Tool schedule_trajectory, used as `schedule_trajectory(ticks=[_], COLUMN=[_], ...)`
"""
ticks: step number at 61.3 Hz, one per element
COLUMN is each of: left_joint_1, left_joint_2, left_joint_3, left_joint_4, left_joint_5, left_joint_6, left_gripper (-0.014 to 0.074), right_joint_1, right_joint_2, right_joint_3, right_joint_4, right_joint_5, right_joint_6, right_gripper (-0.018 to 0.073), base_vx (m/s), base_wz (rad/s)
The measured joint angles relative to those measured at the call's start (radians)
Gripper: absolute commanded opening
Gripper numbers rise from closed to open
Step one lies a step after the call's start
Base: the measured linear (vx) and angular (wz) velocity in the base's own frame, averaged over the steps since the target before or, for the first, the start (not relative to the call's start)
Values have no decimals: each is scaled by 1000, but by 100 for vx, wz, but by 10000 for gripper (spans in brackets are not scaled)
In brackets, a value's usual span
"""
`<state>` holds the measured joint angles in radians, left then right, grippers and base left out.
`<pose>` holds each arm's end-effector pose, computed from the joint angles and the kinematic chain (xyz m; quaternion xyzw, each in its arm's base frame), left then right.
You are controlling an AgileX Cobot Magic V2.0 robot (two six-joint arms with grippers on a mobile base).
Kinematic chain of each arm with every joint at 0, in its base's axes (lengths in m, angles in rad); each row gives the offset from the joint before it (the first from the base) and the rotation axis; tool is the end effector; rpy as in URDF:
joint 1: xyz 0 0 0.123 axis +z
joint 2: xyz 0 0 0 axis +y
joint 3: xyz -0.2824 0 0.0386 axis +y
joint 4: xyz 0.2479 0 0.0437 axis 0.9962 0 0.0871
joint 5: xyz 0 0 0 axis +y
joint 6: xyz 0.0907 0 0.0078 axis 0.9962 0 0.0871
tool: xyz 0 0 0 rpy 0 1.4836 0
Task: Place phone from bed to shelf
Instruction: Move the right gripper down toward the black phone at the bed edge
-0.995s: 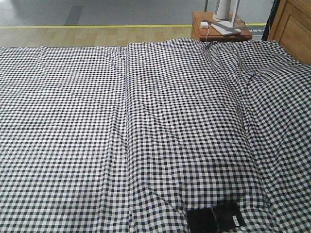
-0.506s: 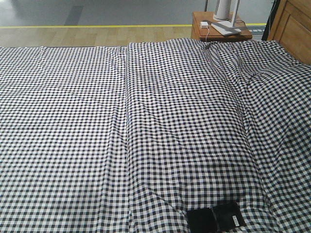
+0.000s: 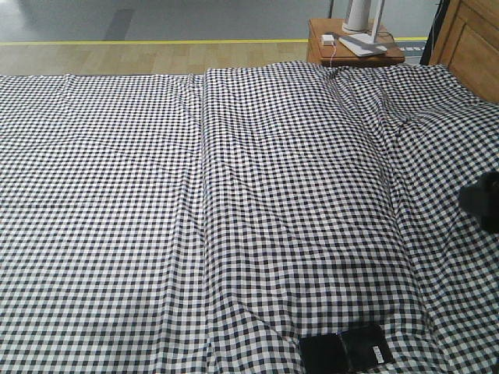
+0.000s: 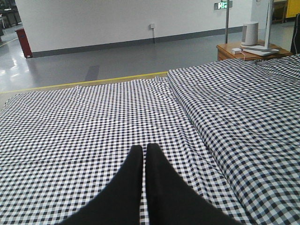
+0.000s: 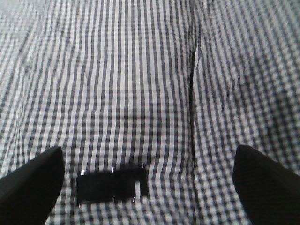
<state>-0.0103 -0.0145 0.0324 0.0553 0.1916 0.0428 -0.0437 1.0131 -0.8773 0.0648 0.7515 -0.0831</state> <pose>0.0561 0.0004 0.1856 0.0367 0.7480 0.0327 0.6619 0.1981 -0.0046 0.3275 -0.0046 0.9263 0.0055 0.3768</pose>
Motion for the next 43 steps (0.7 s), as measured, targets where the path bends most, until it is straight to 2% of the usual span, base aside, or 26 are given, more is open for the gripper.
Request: schedule_trajectory(ticks=[7, 16, 24, 32, 43], left_joint_1=[0, 0, 0, 0, 0], left_joint_2=[0, 0, 0, 0, 0], left_joint_3=[0, 0, 0, 0, 0], left_joint_4=[0, 0, 0, 0, 0], left_joint_5=[0, 0, 0, 0, 0], left_joint_6=[0, 0, 0, 0, 0], left_gripper=[1, 1, 1, 1, 1], right_joint_1=[-29, -141, -241, -303, -339], right_joint_2=[77, 195, 315, 447, 607], right_joint_3=[-25, -97, -161, -196, -202], right_joint_4=[12, 77, 218, 360, 431], right_joint_5=[71, 172, 233, 251, 210], right_joint_6=[12, -21, -158, -290, -410], right_gripper=[705, 689, 671, 648, 628], base_vx=[0, 0, 0, 0, 0], base_wz=[0, 0, 0, 0, 0])
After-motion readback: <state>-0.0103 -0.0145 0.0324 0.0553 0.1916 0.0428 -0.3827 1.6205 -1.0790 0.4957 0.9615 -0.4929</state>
